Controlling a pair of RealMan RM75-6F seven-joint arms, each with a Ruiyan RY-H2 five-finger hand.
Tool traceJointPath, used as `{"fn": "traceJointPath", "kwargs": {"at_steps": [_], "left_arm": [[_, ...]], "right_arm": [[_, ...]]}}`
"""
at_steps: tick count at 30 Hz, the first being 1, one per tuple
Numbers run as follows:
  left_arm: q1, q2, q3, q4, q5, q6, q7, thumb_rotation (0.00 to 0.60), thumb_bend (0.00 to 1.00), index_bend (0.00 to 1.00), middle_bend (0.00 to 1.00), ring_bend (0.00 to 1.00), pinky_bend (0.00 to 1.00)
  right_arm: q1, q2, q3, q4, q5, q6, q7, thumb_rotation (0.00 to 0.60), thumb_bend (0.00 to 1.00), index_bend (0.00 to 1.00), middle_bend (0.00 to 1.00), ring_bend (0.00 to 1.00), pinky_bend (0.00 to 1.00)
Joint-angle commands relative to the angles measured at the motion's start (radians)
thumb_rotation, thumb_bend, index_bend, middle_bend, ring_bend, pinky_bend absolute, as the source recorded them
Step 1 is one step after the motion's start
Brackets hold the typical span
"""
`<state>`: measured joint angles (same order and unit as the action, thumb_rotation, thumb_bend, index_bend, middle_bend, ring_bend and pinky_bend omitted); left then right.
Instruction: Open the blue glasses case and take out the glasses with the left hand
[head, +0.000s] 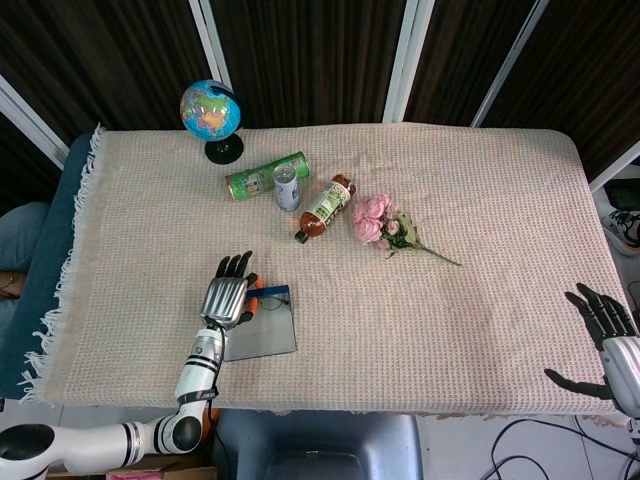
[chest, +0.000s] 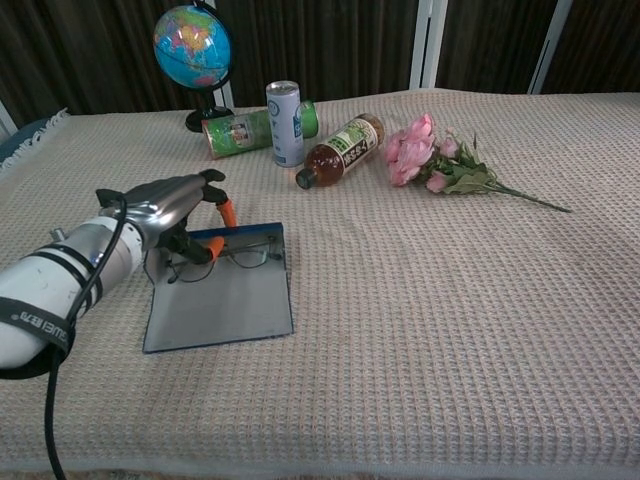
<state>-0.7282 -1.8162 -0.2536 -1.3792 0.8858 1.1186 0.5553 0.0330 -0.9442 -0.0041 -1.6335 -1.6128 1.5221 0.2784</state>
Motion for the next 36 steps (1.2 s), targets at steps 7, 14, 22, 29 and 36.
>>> {"fn": "traceJointPath", "kwargs": {"at_steps": [7, 14, 22, 29, 36], "left_arm": [[0.013, -0.01, -0.004, 0.024, 0.039, 0.006, -0.067, 0.6, 0.45, 0.52, 0.0, 0.0, 0.0], [0.029, -0.024, -0.014, 0.058, 0.096, 0.027, -0.164, 0.6, 0.44, 0.52, 0.0, 0.0, 0.0], [0.036, -0.037, -0.024, 0.105, 0.145, 0.039, -0.236, 0.6, 0.44, 0.54, 0.0, 0.0, 0.0], [0.038, -0.049, -0.033, 0.135, 0.175, 0.05, -0.268, 0.6, 0.45, 0.56, 0.02, 0.0, 0.0], [0.046, -0.062, -0.04, 0.156, 0.198, 0.065, -0.307, 0.6, 0.45, 0.56, 0.02, 0.0, 0.0]], "right_arm": [[0.001, -0.001, 0.0, -0.002, 0.001, -0.002, -0.007, 0.6, 0.06, 0.0, 0.0, 0.0, 0.0], [0.0, -0.003, 0.001, -0.004, 0.004, -0.003, -0.017, 0.6, 0.06, 0.0, 0.0, 0.0, 0.0], [0.001, -0.006, 0.002, -0.008, 0.008, -0.006, -0.032, 0.6, 0.06, 0.0, 0.0, 0.0, 0.0], [0.003, -0.008, 0.003, -0.01, 0.011, -0.011, -0.041, 0.6, 0.06, 0.0, 0.0, 0.0, 0.0], [0.002, -0.008, 0.004, -0.011, 0.012, -0.01, -0.042, 0.6, 0.06, 0.0, 0.0, 0.0, 0.0]]}}
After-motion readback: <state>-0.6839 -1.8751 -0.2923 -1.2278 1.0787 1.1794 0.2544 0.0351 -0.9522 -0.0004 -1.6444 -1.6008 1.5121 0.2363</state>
